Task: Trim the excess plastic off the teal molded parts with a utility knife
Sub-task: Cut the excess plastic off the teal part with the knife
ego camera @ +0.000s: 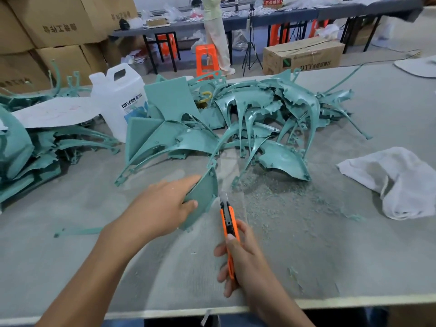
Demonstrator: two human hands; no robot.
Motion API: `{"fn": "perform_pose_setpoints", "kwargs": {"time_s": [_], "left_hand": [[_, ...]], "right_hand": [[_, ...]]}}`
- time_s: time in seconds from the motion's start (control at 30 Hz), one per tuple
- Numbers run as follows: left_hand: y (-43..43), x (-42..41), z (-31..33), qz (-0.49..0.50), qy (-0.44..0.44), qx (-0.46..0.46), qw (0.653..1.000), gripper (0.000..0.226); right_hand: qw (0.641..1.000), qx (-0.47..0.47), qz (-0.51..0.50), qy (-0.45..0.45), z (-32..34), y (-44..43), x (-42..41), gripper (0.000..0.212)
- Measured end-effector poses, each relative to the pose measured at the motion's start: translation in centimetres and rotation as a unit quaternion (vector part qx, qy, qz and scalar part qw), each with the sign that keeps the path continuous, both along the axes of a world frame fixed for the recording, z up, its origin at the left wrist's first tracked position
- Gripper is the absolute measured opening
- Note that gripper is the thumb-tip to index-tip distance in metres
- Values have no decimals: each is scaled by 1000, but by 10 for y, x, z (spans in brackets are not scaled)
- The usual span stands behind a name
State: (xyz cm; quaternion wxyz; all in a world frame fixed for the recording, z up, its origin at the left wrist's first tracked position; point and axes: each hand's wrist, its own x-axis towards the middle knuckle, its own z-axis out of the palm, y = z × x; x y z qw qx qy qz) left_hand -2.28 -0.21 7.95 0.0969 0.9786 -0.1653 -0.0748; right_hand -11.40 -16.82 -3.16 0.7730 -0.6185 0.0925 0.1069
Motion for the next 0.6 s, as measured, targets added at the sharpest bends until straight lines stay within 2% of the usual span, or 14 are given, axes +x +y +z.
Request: {"fn": "perform_pose_setpoints", "kwargs": {"time_s": [0.13,0.3,0.47,0.6], "left_hand": [[-1,3,1,16,29,7,999,11],[-6,4,-2,26,57,21,998,22],[-6,6,-3,55,72,48,995,20],[-6,5,-5,57,60,41,996,18]], "right_hand": [[999,-21,35,23,1,4,5,23],[997,-12,57,46,6,12,11,11],[998,-14,29,54,7,28,17,9],[999,-37,-5,-14,18,35,15,12]]}}
